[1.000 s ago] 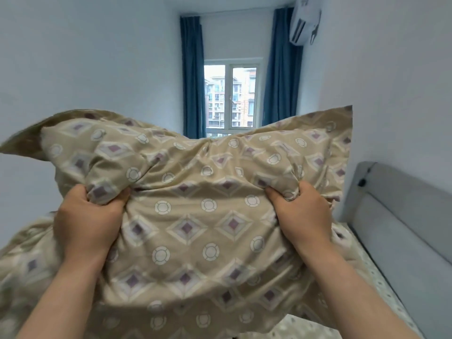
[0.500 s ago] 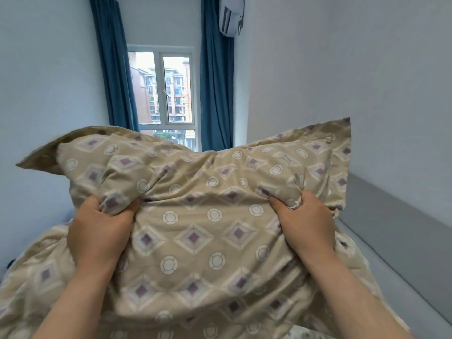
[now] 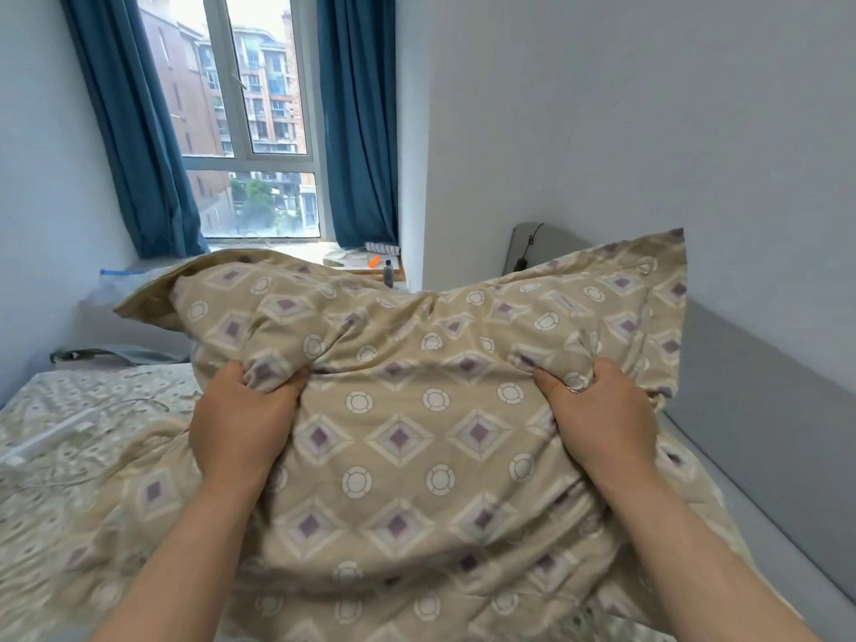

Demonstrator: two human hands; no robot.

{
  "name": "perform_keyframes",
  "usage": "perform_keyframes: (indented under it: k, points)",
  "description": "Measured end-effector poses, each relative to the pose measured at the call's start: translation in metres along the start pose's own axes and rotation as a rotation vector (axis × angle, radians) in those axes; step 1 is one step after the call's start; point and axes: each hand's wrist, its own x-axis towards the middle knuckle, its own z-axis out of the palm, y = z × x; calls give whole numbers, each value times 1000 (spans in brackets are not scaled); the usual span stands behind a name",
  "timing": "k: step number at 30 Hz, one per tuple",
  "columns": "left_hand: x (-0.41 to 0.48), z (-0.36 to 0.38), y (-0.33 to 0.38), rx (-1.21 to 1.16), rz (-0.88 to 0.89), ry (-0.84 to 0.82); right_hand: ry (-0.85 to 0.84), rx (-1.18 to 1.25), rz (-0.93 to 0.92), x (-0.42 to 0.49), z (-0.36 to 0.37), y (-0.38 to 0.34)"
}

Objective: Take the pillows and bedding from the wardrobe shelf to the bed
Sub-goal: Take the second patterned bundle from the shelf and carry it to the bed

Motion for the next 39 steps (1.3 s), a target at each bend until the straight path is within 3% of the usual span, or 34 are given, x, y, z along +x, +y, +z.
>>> perform_keyframes:
  k: [11,19,30,39]
  points:
    - [-34,165,-89,179,-149,-144,-242,-38,162,38,125,145]
    - [-80,256,-222,295,-257,-260,-437,-109,267,3,249,256]
    - [-127,311,-349,380,-445,-438,-593,-185,394,-56,343,342]
    - [-127,323,-368,461,-474,-511,-637,-255,435,-64,357,356]
